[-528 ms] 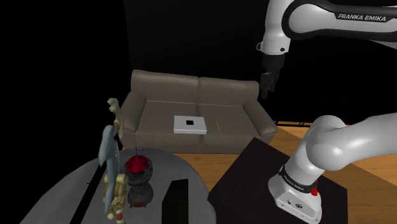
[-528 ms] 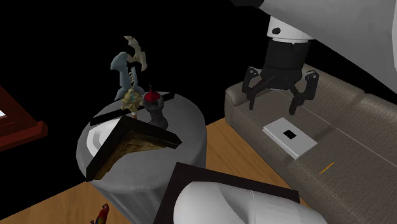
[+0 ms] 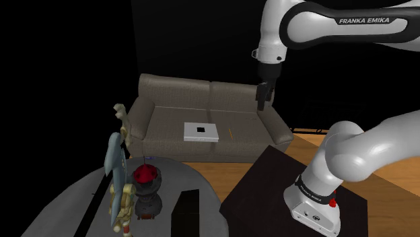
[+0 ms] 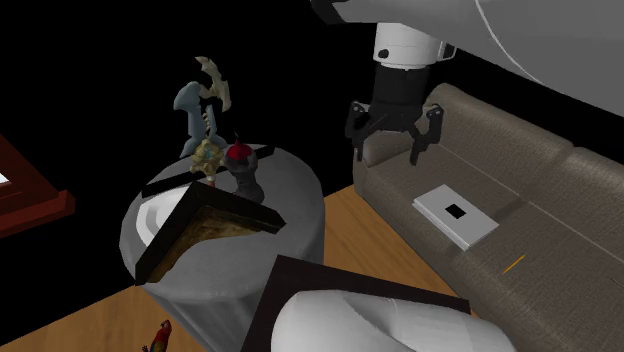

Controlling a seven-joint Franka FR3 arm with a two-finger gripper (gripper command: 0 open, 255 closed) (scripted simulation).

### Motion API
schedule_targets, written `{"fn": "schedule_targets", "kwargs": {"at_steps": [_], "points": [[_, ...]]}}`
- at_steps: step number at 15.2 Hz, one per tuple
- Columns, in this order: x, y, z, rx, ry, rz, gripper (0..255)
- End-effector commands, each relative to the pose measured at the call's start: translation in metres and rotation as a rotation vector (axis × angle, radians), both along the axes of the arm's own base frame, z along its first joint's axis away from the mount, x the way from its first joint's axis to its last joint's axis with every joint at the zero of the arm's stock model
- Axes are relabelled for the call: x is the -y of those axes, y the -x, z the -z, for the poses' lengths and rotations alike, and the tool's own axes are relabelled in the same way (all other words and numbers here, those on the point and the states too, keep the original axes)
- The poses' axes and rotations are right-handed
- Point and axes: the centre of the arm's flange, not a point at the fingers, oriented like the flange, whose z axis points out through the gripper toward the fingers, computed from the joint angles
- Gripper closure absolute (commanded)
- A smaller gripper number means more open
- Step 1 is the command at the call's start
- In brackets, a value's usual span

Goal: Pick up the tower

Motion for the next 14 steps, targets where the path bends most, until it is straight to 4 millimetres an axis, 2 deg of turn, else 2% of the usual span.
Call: {"fn": "schedule_targets", "kwargs": {"at_steps": [1,14], "points": [[-0.019,-0.014,0.008,0.012,-0.01,-0.035,0],[-0.163,-0.08,0.047,0.079,-0.066,-0.26,0]]}}
